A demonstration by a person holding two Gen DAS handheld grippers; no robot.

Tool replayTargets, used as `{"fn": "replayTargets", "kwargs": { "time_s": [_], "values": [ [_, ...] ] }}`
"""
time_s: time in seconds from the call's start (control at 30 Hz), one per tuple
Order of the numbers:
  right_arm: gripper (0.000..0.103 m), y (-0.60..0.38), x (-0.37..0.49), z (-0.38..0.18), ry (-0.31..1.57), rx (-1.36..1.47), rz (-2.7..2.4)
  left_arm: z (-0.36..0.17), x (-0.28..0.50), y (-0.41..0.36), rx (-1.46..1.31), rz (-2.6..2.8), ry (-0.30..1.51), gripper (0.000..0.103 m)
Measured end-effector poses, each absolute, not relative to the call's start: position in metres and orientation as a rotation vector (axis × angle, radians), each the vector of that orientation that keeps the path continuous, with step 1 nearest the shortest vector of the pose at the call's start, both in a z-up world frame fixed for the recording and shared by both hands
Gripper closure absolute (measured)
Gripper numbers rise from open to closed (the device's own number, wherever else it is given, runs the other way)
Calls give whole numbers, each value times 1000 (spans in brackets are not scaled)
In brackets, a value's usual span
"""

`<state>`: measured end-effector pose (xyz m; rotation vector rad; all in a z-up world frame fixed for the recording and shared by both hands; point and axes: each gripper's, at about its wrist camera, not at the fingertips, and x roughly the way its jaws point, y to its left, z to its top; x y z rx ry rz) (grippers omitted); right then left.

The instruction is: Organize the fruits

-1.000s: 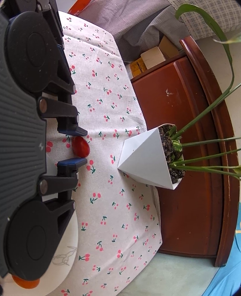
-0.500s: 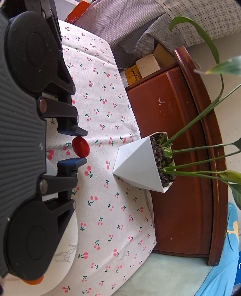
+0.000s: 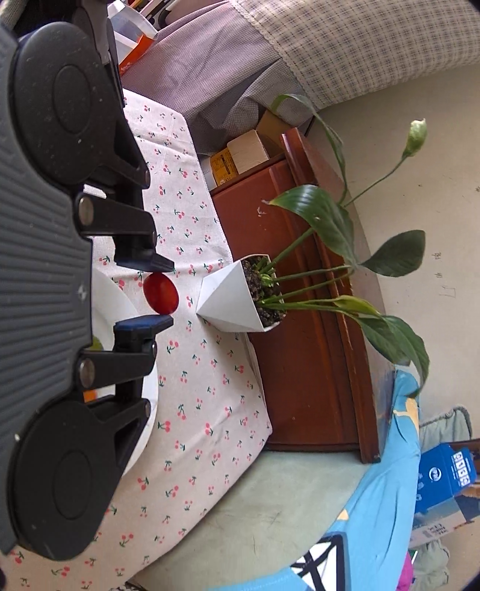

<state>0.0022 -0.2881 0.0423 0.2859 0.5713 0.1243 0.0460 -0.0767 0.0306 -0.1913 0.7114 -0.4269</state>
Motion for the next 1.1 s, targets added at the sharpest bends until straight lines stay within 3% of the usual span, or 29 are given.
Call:
{"fn": "replayTargets", "kwargs": {
  "time_s": [0.4, 1.1],
  "values": [
    [78, -345, -43, 31, 603, 345, 19, 28, 26, -115, -119, -559, 748, 75],
    [75, -332, -38, -2, 751, 459, 53, 18, 42, -118, -170, -496, 790, 73]
  ]
}}
